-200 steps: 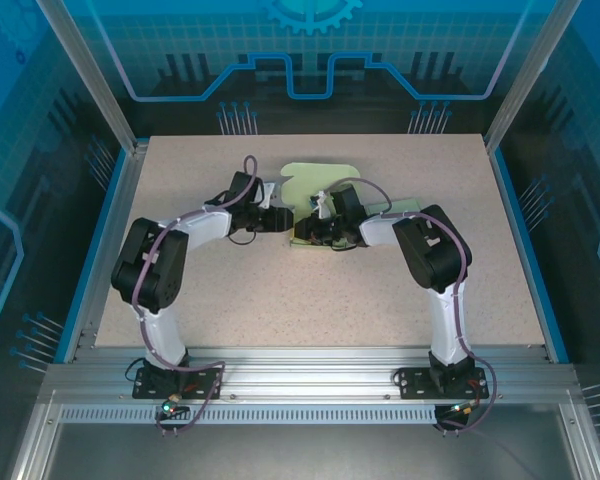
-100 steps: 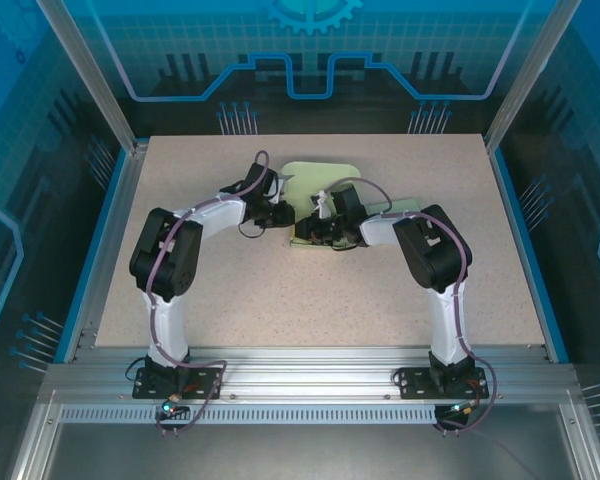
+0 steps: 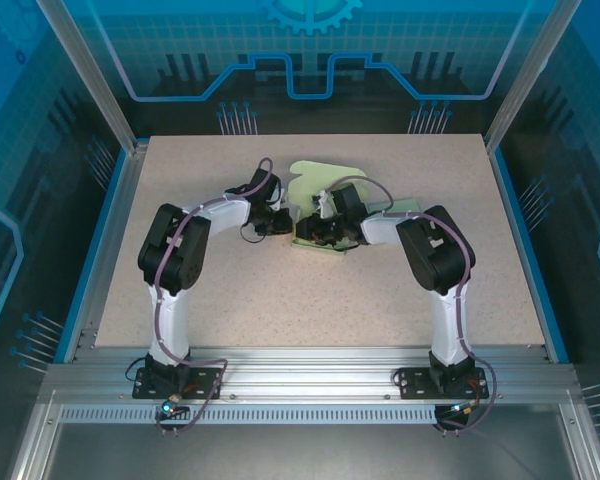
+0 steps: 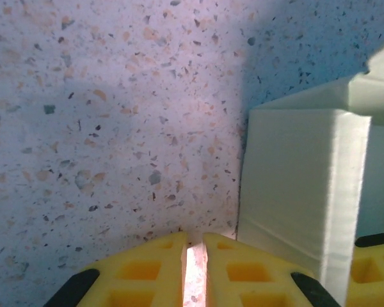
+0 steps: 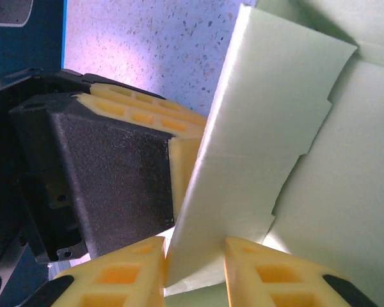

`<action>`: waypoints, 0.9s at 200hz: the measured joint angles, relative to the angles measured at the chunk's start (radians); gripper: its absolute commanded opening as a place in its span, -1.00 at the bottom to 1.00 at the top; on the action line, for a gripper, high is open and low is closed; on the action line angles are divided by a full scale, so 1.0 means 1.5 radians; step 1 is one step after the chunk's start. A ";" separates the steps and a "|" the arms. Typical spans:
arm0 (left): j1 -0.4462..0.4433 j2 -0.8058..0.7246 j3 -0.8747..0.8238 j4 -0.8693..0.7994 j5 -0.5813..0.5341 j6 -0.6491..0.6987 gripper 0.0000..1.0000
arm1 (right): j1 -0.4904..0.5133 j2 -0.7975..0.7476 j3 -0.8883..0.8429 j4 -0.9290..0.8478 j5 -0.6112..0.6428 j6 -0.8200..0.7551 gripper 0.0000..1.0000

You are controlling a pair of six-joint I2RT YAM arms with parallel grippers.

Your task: Fold the paper box

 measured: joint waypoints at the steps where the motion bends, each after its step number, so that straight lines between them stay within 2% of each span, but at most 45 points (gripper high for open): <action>1: 0.000 0.000 0.000 0.000 0.000 0.000 -0.69 | 0.001 -0.001 0.001 -0.002 0.001 -0.001 -0.41; 42: 0.000 -0.002 -0.001 0.000 -0.006 -0.017 -0.65 | 0.003 -0.001 0.010 -0.018 0.007 -0.011 -0.51; 69: 0.000 -0.024 -0.009 0.003 -0.017 -0.035 -0.44 | 0.003 0.001 0.011 -0.012 -0.002 -0.011 -0.60; 93: 0.000 -0.062 -0.016 0.010 -0.021 -0.053 -0.41 | 0.002 0.008 0.011 0.006 -0.013 -0.009 -0.60; 115: 0.000 -0.087 -0.017 0.029 -0.020 -0.067 -0.29 | 0.001 0.013 0.011 0.016 -0.021 -0.008 -0.60; 180: 0.000 -0.086 -0.016 0.043 0.001 -0.067 -0.38 | -0.004 0.015 0.009 0.026 -0.031 -0.006 -0.58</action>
